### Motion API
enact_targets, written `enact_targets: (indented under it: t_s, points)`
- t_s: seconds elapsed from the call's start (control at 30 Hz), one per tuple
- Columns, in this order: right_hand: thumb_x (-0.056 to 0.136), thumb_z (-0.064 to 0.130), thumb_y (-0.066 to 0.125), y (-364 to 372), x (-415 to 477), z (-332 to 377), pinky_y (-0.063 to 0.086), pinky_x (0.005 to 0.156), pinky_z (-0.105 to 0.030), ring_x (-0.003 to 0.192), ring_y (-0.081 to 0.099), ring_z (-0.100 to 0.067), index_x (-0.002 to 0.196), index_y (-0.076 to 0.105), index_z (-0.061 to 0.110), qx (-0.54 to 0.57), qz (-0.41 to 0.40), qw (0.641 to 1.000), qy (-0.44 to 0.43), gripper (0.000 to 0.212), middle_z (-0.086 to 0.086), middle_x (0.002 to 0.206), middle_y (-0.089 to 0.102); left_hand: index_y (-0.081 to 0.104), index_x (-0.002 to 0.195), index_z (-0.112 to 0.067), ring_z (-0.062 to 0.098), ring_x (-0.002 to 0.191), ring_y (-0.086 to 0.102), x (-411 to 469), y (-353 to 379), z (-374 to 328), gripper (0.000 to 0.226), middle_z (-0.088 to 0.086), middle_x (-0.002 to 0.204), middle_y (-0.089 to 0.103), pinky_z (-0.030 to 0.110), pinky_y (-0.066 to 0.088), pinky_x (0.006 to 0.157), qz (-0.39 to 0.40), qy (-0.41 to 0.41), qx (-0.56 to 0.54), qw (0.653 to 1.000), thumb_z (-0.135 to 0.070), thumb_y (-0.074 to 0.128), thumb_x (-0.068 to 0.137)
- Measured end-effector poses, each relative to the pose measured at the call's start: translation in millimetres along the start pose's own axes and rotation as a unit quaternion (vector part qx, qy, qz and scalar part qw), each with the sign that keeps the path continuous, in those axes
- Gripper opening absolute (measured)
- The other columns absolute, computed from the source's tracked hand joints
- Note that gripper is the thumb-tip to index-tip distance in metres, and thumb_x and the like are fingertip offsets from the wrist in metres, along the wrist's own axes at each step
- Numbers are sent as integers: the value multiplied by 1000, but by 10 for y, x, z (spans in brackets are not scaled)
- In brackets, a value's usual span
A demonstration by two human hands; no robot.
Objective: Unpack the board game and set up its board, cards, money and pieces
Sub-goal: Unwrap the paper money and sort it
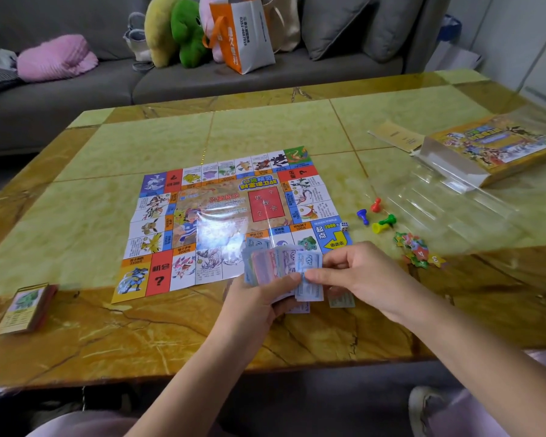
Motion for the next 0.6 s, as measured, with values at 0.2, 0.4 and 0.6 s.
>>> enact_targets:
  t_s: [0.2, 0.4, 0.6]
  points:
    - [84, 11, 69, -52, -17, -36, 58, 78, -33, 81, 72, -14, 94, 73, 16, 1, -12, 1000, 6, 12, -1, 87, 75, 63, 102, -3, 25, 83, 72, 4, -18, -22, 20, 14, 93, 74, 34, 60, 72, 4, 14, 23, 1000, 5, 60, 84]
    - [87, 10, 67, -100, -81, -21, 58, 77, -31, 80, 72, -12, 108, 58, 40, -58, 4, 998, -25, 38, -2, 81, 75, 66, 101, -5, 26, 83, 73, 53, -34, 12, 20, 12, 90, 75, 38, 60, 74, -24, 18, 91, 995, 1, 67, 81]
    - [75, 22, 80, -639, -159, -99, 48, 51, -23, 48, 63, -9, 68, 61, 10, -178, -96, 979, 41, 23, 0, 56, 69, 65, 104, -3, 27, 85, 72, 126, 1, 12, 23, 13, 91, 74, 39, 59, 78, -47, 17, 88, 995, -2, 68, 82]
Point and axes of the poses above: each hand's wrist, its own x-axis towards the middle knuckle, its own y-axis out of the palm, z = x × y, the point moved 3 cm from there along x, towards the middle knuckle
